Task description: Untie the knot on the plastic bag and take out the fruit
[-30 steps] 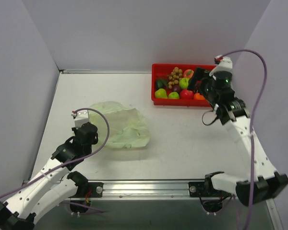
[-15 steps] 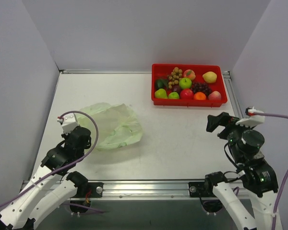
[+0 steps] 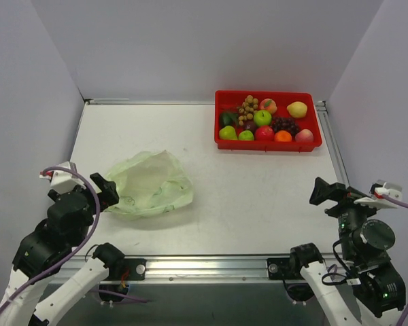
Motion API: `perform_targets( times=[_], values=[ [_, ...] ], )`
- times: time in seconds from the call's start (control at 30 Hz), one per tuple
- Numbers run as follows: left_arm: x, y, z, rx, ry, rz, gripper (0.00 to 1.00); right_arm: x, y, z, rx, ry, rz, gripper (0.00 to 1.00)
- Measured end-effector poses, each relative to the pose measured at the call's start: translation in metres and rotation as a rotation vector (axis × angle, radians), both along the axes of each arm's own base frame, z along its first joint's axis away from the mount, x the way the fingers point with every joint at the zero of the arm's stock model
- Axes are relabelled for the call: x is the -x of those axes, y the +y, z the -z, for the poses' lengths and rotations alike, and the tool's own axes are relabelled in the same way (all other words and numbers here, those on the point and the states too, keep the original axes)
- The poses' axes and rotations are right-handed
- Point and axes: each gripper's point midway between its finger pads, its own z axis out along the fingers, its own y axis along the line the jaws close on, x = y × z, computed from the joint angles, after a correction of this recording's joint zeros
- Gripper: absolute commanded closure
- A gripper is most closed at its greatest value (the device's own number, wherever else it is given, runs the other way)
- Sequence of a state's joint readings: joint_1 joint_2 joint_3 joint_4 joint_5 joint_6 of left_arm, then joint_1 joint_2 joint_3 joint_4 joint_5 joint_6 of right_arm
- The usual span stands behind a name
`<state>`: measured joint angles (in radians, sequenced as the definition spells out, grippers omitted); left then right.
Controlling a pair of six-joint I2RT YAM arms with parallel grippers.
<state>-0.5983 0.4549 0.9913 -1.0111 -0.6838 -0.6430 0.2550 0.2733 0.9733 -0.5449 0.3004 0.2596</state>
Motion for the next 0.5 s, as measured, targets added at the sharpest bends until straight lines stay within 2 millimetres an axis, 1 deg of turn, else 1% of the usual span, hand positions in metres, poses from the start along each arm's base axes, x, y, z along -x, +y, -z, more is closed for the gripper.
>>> perform_targets(
  times=[0.1, 0.2, 0.37, 0.5],
  values=[
    [0.008, 0.004, -0.016, -0.018, -0.047, 0.042, 0.03, 0.009, -0.007, -0.004, -0.006, -0.035, 0.028, 0.00],
    [0.020, 0.012, -0.031, -0.038, -0.111, 0.075, 0.03, 0.019, -0.012, -0.006, -0.009, -0.073, 0.039, 0.00],
    [0.043, 0.035, -0.055, -0.035, -0.252, 0.066, 0.03, 0.028, -0.013, -0.004, 0.008, -0.105, 0.025, 0.00],
    [0.060, 0.057, -0.065, -0.033, -0.342, 0.020, 0.03, 0.031, -0.013, -0.001, 0.014, -0.110, 0.017, 0.00]
  ],
)
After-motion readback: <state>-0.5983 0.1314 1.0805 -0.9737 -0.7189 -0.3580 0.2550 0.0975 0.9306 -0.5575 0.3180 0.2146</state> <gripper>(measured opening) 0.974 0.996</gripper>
